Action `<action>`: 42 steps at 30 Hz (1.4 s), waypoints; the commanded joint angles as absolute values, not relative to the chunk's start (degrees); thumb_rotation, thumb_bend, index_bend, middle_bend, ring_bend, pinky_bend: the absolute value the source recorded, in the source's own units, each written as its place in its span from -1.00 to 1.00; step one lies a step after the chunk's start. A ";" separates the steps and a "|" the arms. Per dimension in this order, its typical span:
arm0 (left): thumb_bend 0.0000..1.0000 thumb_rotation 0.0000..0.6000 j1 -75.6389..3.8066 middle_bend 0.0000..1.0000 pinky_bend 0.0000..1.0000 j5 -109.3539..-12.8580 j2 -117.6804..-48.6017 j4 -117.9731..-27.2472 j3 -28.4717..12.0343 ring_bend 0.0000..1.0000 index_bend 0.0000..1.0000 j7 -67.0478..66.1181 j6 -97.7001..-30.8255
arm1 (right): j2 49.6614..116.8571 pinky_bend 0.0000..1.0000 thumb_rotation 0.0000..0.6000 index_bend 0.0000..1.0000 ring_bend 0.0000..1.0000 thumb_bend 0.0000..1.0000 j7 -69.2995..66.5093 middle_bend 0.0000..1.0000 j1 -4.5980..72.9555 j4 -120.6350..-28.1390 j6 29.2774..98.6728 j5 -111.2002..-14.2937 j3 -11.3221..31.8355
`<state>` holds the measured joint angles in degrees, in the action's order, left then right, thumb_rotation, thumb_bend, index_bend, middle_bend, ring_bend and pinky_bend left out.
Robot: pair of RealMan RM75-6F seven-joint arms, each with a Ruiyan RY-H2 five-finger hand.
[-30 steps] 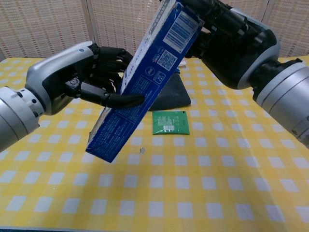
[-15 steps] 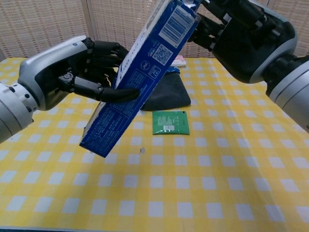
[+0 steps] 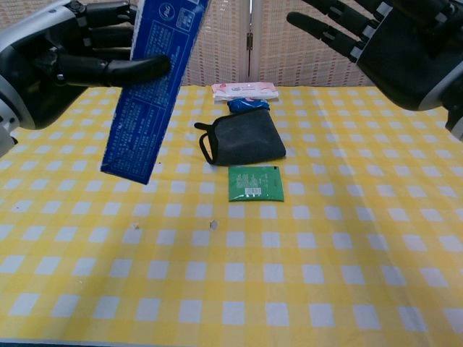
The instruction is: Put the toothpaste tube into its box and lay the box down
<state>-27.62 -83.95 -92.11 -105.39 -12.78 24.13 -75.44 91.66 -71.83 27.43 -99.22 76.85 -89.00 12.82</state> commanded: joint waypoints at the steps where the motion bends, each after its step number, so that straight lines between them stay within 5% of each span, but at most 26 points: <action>1: -0.50 1.00 -27.18 0.62 0.40 -85.29 -92.16 -104.85 -12.90 0.41 0.36 25.43 -76.81 | 90.85 -0.46 1.00 -1.00 -0.41 -0.13 -72.42 -0.92 27.20 -99.13 76.89 -88.55 12.83; 17: -0.50 1.00 -26.61 0.61 0.39 -96.59 -102.17 -92.93 -9.84 0.40 0.36 23.40 -87.82 | 87.65 -0.46 1.00 -1.00 -0.43 -0.13 -73.35 -0.92 26.39 -99.95 77.86 -88.05 13.12; 42: -0.50 1.00 -28.05 0.62 0.25 -96.73 -104.21 -86.79 -10.13 0.21 0.30 35.54 -90.48 | 85.77 -0.48 1.00 -1.00 -0.45 -0.13 -73.62 -0.92 26.08 -101.07 78.06 -87.43 13.36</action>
